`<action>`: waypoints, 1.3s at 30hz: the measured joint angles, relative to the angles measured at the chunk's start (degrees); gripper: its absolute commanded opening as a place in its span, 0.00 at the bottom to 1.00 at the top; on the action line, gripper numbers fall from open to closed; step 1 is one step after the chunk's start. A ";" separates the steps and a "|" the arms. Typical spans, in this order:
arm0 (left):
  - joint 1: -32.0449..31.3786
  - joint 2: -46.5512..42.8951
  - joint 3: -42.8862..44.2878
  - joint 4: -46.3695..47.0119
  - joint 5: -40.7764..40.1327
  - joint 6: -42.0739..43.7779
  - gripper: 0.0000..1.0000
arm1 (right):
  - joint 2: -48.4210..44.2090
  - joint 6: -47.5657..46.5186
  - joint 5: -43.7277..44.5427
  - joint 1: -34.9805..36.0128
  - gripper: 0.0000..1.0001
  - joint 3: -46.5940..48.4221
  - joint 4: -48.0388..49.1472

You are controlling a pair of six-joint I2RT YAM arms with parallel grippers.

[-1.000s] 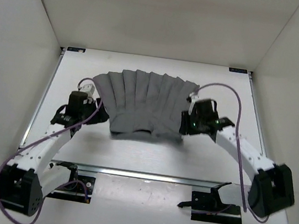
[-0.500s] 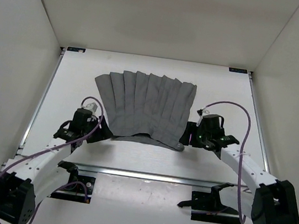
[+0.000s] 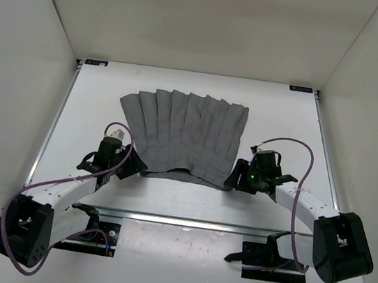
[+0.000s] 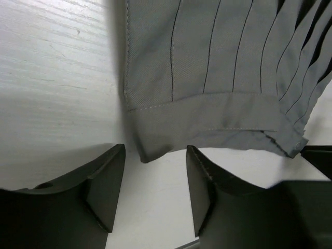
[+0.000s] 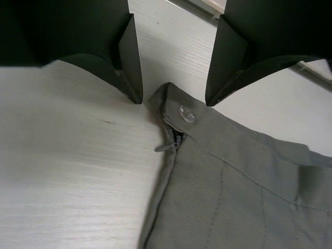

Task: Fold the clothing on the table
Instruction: Fold the skirt

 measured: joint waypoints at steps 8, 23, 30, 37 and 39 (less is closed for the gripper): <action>0.87 4.22 -0.11 3.67 1.31 -0.81 0.00 | 4.20 1.14 -4.74 -0.46 0.00 -0.48 3.52; 2.29 -5.79 -0.79 -8.52 1.57 4.50 0.00 | -1.27 -5.05 -10.56 -6.32 0.00 1.60 -9.38; 1.11 -14.27 1.36 -18.23 2.38 6.64 0.00 | -5.88 -6.12 -10.80 -5.90 0.00 3.45 -17.70; 0.61 -21.77 14.19 -25.94 2.99 8.20 0.00 | -19.28 -8.79 -12.68 -10.82 0.00 11.82 -25.73; 0.33 -23.71 14.49 -27.74 3.37 8.31 0.00 | -21.49 -9.44 -13.05 -11.17 0.00 12.96 -27.61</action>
